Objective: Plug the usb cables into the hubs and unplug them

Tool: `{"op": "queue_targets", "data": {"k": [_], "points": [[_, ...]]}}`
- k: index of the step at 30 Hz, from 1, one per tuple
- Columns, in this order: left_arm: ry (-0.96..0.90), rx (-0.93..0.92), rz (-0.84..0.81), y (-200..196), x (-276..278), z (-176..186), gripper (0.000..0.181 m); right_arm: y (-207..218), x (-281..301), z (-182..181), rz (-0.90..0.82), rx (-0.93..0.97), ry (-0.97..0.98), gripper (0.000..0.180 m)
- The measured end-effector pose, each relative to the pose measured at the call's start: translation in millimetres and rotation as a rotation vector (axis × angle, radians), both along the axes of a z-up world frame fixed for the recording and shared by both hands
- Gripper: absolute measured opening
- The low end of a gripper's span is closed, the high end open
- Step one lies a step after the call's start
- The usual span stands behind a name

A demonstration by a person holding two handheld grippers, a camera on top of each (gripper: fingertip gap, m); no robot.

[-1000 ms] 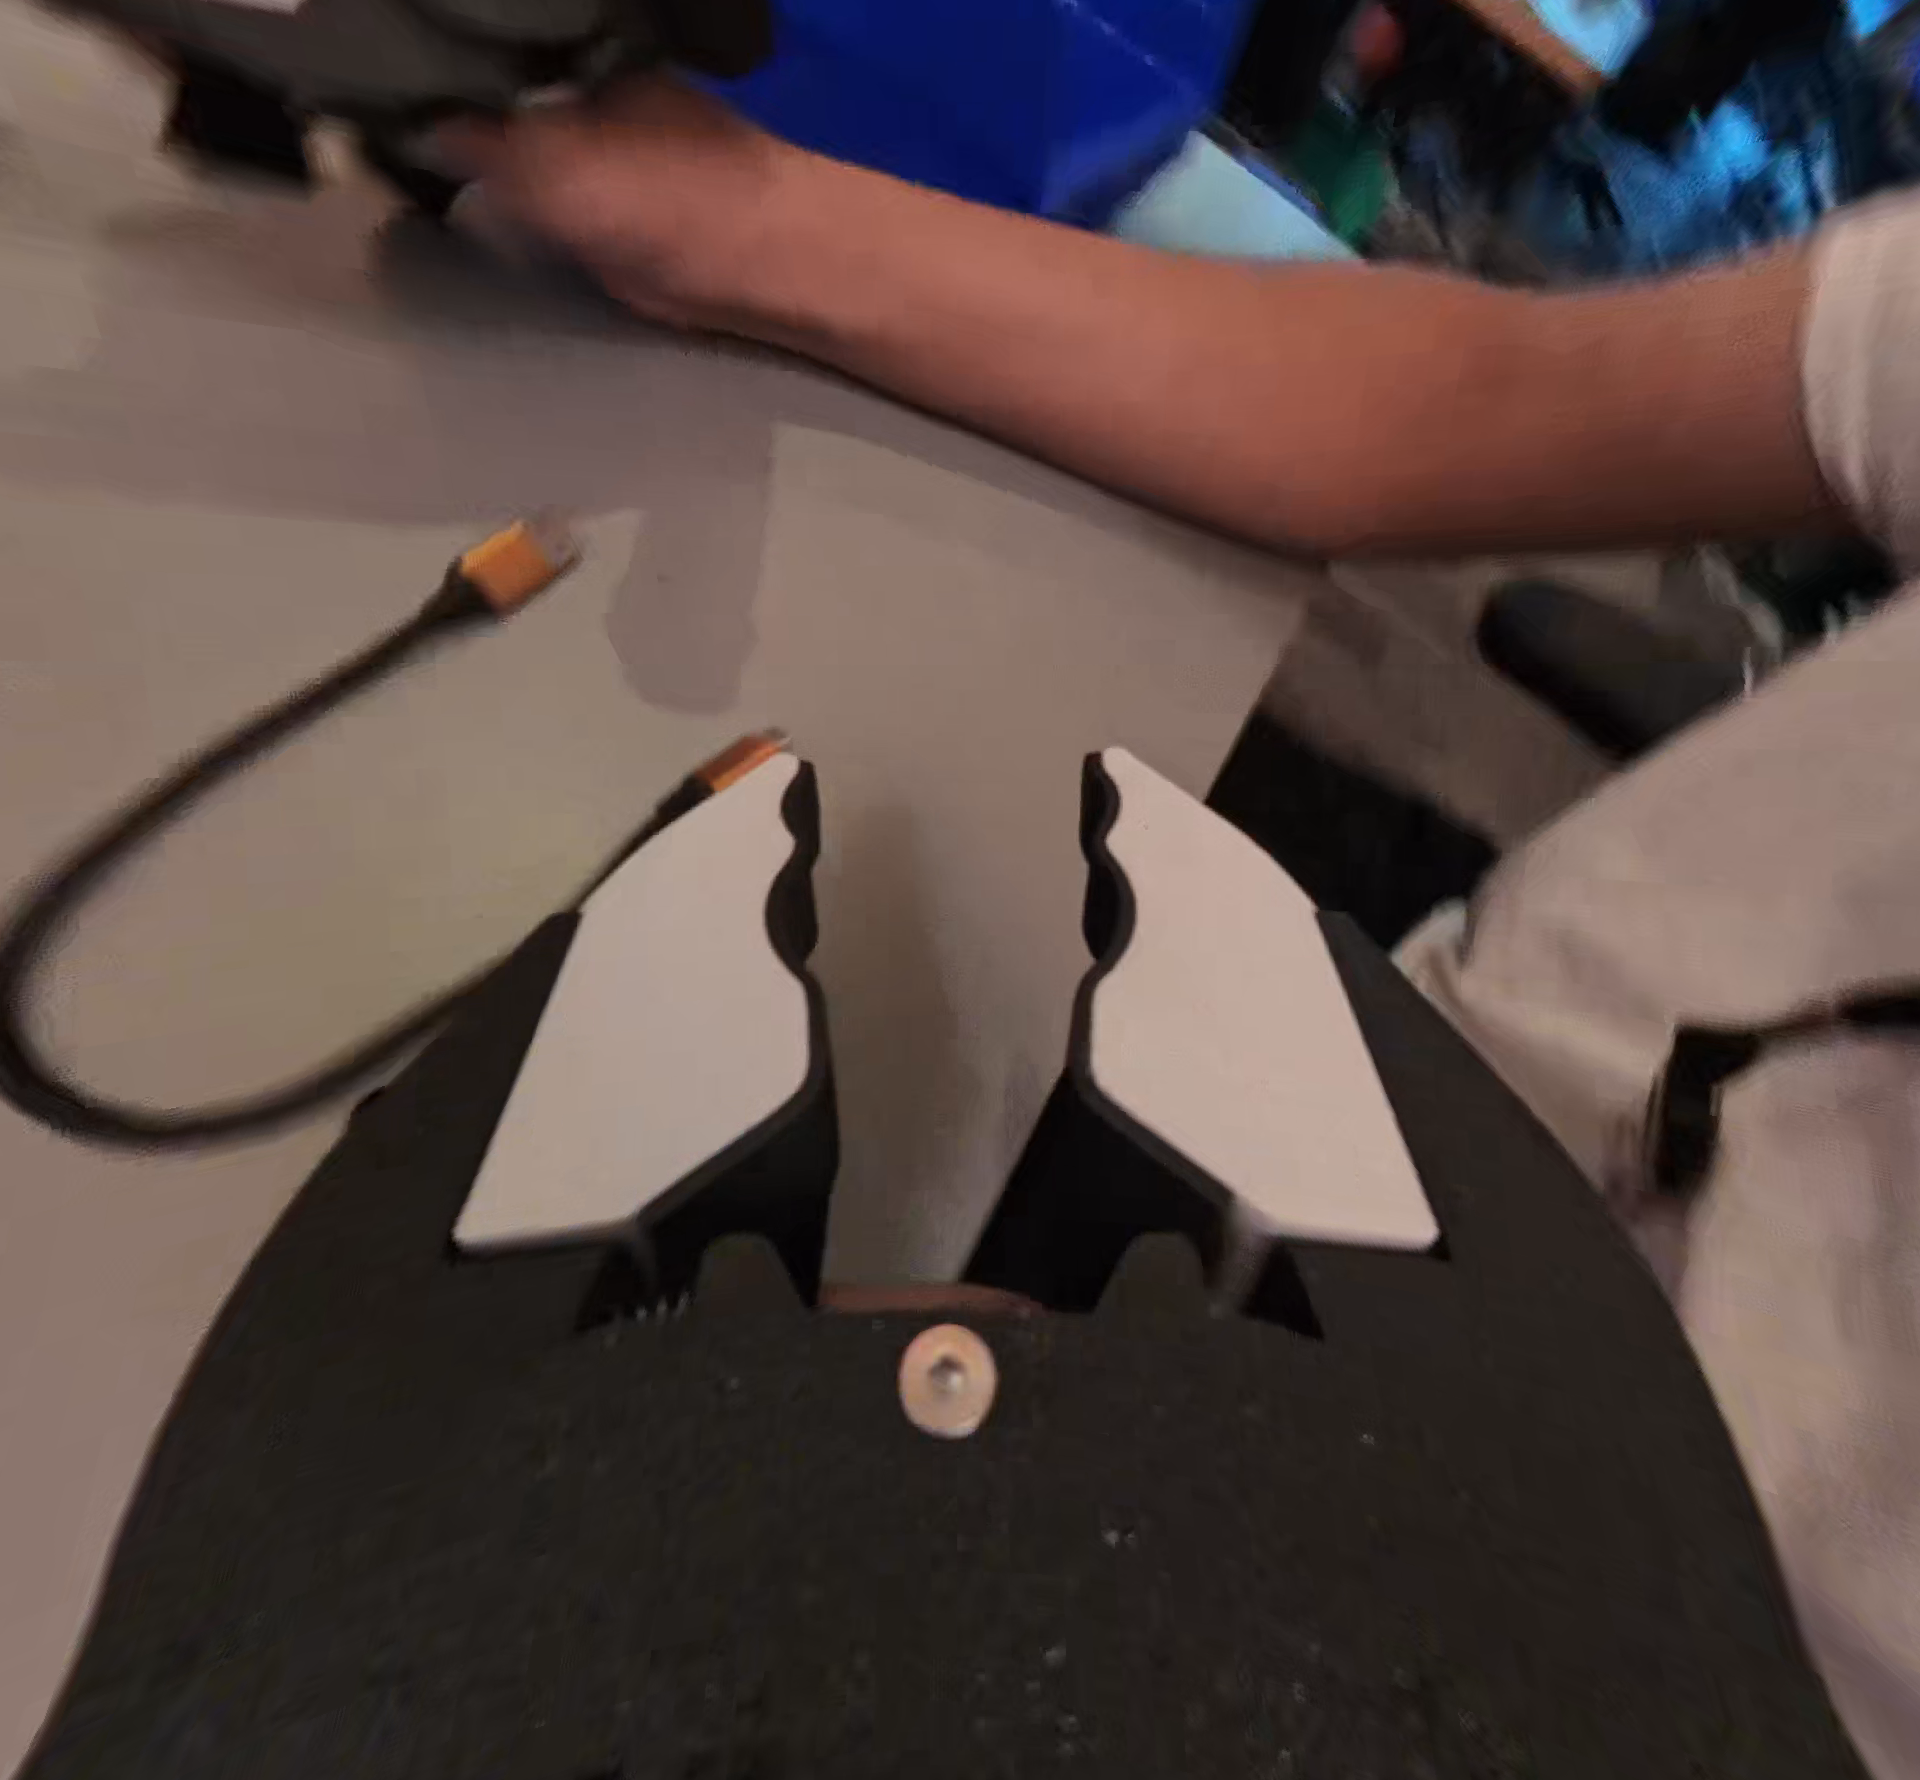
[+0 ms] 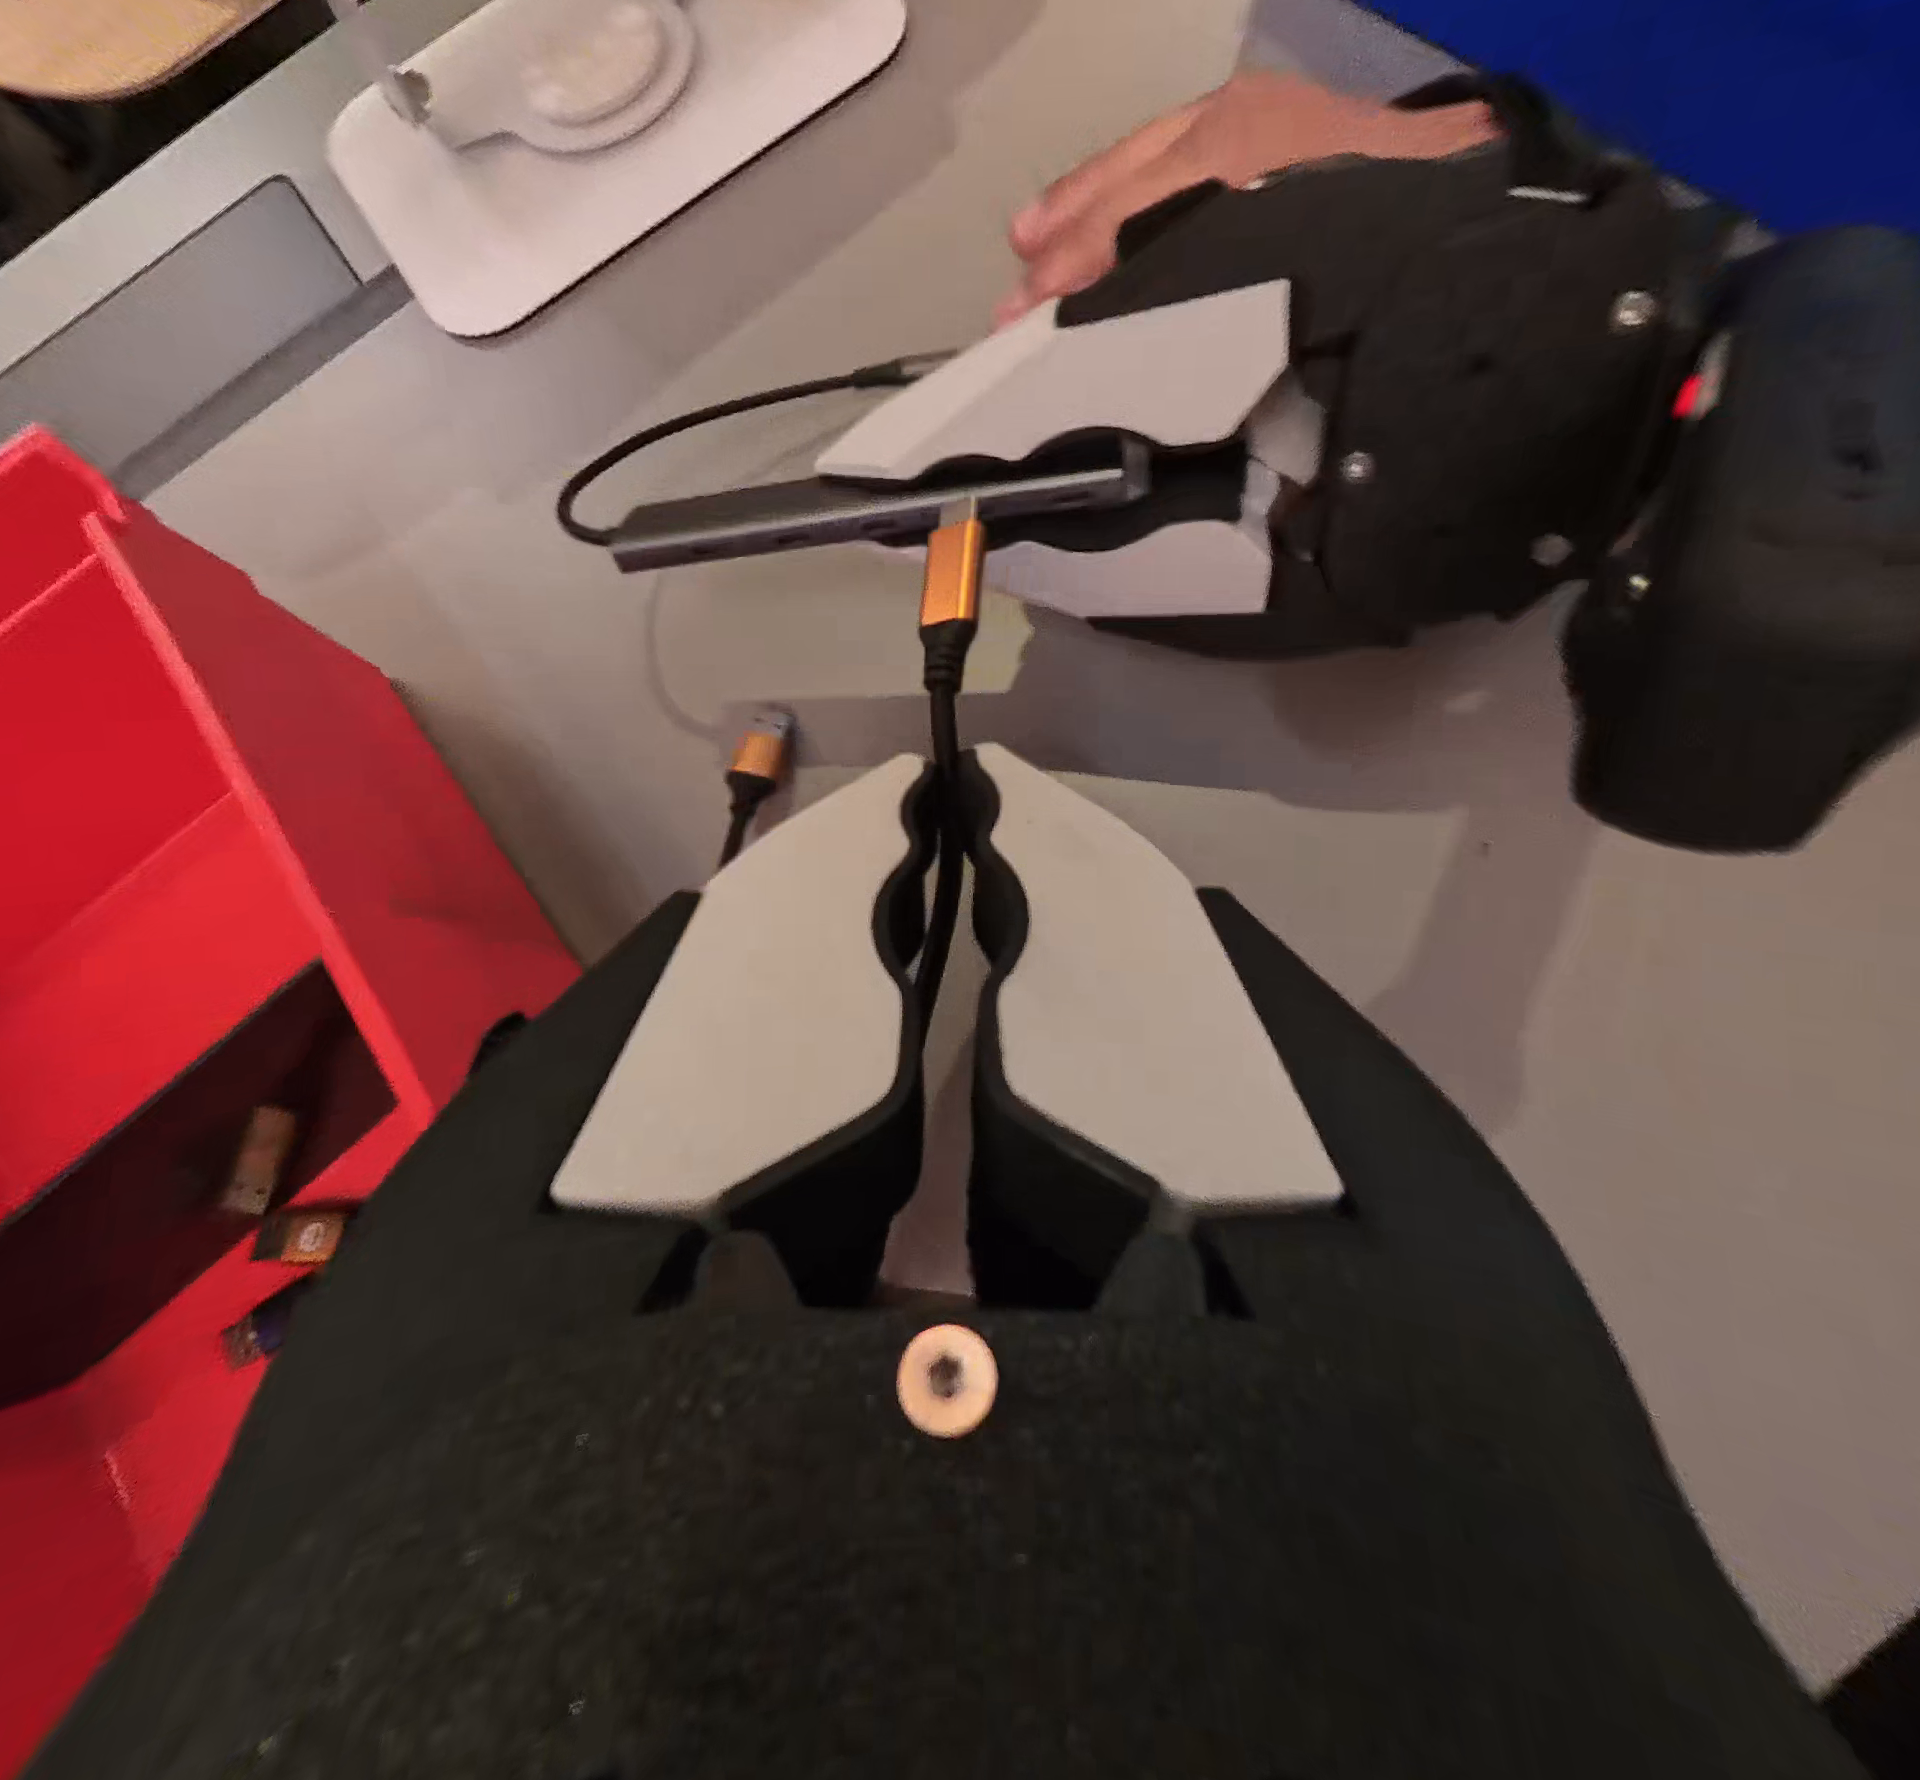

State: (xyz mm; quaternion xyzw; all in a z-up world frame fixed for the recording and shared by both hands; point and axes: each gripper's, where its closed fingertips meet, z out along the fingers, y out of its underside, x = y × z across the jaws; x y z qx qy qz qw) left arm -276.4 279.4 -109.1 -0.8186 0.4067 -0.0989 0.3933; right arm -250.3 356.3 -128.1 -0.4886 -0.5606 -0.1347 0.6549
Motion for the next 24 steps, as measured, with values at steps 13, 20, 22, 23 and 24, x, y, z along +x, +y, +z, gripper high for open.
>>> {"op": "queue_targets", "data": {"k": [13, 20, 22, 23, 24], "points": [[0.051, -0.063, -0.018, -2, 0, -19, 0.003, -4, -5, -4, -0.006, 0.075, -0.101, 0.008], [0.065, -0.053, -0.003, 1, -3, -23, 0.003, -4, -7, -9, -0.006, 0.074, -0.125, 0.008], [0.078, -0.037, -0.001, 2, -3, -23, 0.003, -4, -7, -10, -0.007, 0.072, -0.129, 0.008], [0.085, -0.037, -0.006, 2, -3, -23, 0.003, -3, -7, -10, -0.007, 0.071, -0.131, 0.008], [0.089, -0.038, -0.009, 1, -3, -24, 0.003, -3, -7, -10, -0.008, 0.069, -0.132, 0.008]]}}
